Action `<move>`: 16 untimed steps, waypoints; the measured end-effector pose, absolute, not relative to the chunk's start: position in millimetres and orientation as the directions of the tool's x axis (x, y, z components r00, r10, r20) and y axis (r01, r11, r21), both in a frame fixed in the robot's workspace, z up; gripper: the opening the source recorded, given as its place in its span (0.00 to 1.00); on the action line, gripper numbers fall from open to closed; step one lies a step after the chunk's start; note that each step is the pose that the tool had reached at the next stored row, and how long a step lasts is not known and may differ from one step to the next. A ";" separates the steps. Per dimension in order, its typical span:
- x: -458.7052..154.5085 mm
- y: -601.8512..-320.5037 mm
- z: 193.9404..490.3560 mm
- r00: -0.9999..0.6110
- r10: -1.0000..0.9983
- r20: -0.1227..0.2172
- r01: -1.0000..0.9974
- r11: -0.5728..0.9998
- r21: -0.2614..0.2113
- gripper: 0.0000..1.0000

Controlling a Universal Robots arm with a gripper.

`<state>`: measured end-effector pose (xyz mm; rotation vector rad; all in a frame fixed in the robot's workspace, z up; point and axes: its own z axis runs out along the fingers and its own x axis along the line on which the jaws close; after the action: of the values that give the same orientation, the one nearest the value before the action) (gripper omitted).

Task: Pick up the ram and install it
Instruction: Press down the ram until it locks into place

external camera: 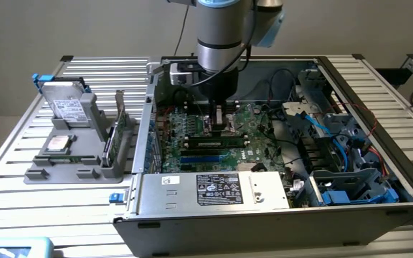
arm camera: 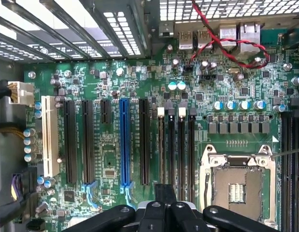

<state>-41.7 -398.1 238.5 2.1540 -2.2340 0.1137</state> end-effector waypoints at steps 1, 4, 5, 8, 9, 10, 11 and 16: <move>-43.1 -398.1 238.3 -0.037 -0.996 0.077 -0.999 0.035 -0.028 0.11; -45.6 -398.1 236.8 -0.037 -0.996 0.077 -0.999 0.035 -0.028 0.11; -45.7 -398.1 235.9 -0.037 -0.996 0.077 -0.999 0.035 -0.028 0.11; -47.1 -398.1 233.8 -0.037 -0.996 0.077 -0.999 0.035 -0.028 0.11; -47.3 -398.1 233.5 -0.037 -0.996 0.077 -0.999 0.035 -0.028 0.11; -47.6 -398.0 233.1 -0.037 -0.996 0.077 -0.999 0.035 -0.027 0.11; -47.7 -398.0 232.5 -0.037 -0.996 0.077 -0.999 0.035 -0.028 0.11; -48.5 -397.8 230.2 -0.037 -0.996 0.075 -0.999 0.035 -0.027 0.11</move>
<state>-48.5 -397.8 230.2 2.1548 -2.2348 0.1120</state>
